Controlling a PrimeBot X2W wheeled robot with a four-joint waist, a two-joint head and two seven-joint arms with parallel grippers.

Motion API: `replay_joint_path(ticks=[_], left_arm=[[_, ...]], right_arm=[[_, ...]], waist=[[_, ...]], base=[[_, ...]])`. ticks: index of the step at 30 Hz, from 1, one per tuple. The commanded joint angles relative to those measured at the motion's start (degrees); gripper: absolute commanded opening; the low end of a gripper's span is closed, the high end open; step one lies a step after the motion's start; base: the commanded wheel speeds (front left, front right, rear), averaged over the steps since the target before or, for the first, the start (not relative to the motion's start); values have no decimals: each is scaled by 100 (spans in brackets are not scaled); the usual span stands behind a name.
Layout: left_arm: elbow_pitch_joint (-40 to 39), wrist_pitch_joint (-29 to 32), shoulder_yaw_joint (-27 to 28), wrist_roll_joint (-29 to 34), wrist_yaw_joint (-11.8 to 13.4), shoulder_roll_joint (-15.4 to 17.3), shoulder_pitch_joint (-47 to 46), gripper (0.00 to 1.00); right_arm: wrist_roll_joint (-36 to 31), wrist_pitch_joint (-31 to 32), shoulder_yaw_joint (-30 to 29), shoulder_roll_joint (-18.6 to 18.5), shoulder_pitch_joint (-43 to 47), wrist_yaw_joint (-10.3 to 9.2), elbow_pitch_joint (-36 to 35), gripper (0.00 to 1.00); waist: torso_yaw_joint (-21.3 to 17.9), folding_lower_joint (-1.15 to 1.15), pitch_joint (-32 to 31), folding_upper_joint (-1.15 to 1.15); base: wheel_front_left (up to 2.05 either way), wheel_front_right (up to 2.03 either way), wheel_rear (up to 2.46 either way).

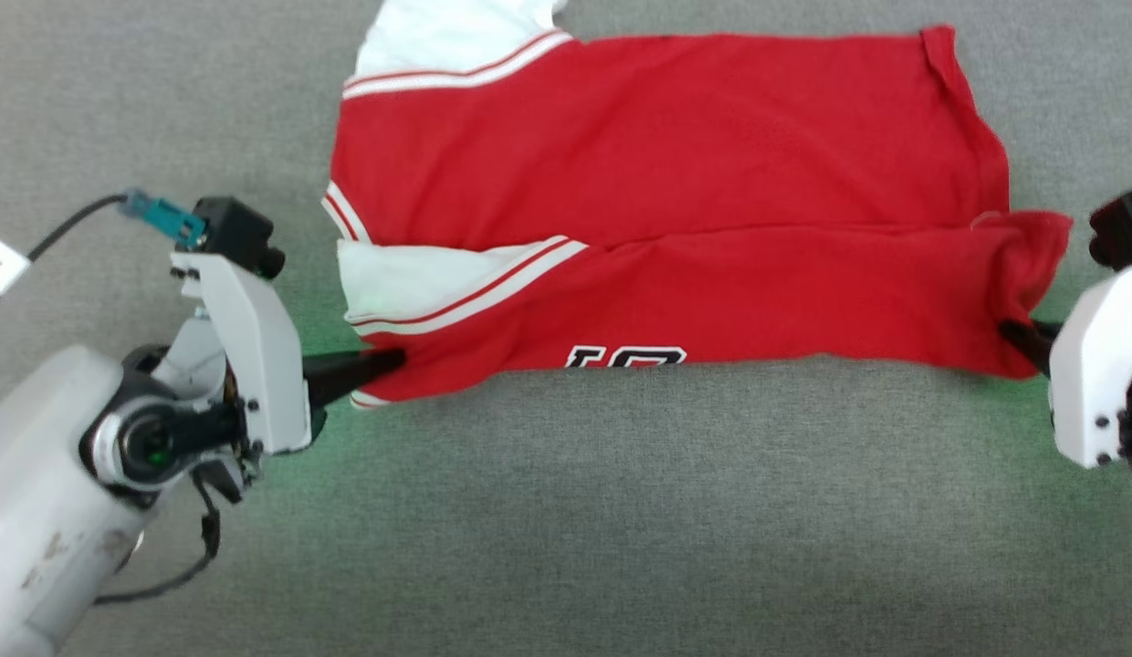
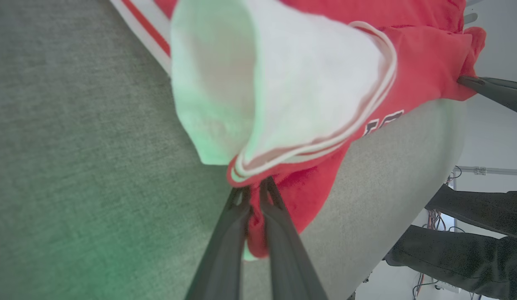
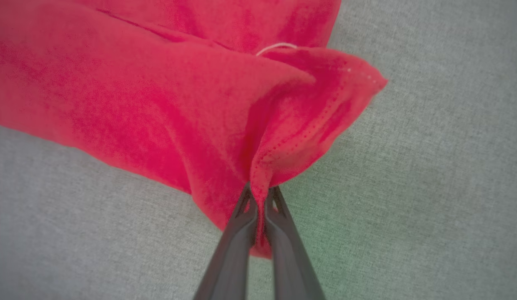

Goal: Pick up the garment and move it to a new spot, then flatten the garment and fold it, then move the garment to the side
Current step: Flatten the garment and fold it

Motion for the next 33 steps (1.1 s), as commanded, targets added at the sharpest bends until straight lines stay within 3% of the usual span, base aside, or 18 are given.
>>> replay_joint_path(ticks=[1,15,21,22,23,24,25,29,33], left_arm=[[-30,-6,1,-31,17,2,73,0],[-1966,-459,148,-177,409,1006,1297,0],[-2277,-722,177,-130,555,1151,1619,0],[-2277,-776,196,-128,554,1137,1643,13],[-2274,-826,207,-134,559,1113,1680,36],[-2272,-880,216,-135,558,1098,1709,90],[-2269,-954,239,-135,546,1085,1733,100],[-2245,-1454,417,-117,551,1033,1928,100],[-2207,-2361,672,26,461,838,2212,100]], right_arm=[[28,-1,-29,-25,80,0,-11,0],[272,318,-731,-218,1651,0,-1272,0],[255,236,-936,-49,1967,-1,-1508,0],[201,160,-976,-15,1977,-1,-1527,36],[164,71,-1036,48,2000,-1,-1524,100],[140,14,-1086,108,2034,0,-1510,100],[99,-42,-1092,137,2055,0,-1526,100],[-77,-357,-1275,314,1999,0,-1593,100],[-350,-928,-1435,585,1785,-1,-1558,100]], waist=[[38,0,-72,0],[76,0,-140,0],[98,0,-161,0],[102,0,-175,0],[106,0,-200,0],[112,0,-218,0],[115,0,-241,0],[121,0,-345,0],[174,0,-445,0]], base=[[0,0,0],[0,0,0],[0,0,0],[0,0,0],[0,0,0],[0,0,0],[0,0,0],[0,0,0],[0,0,0]])
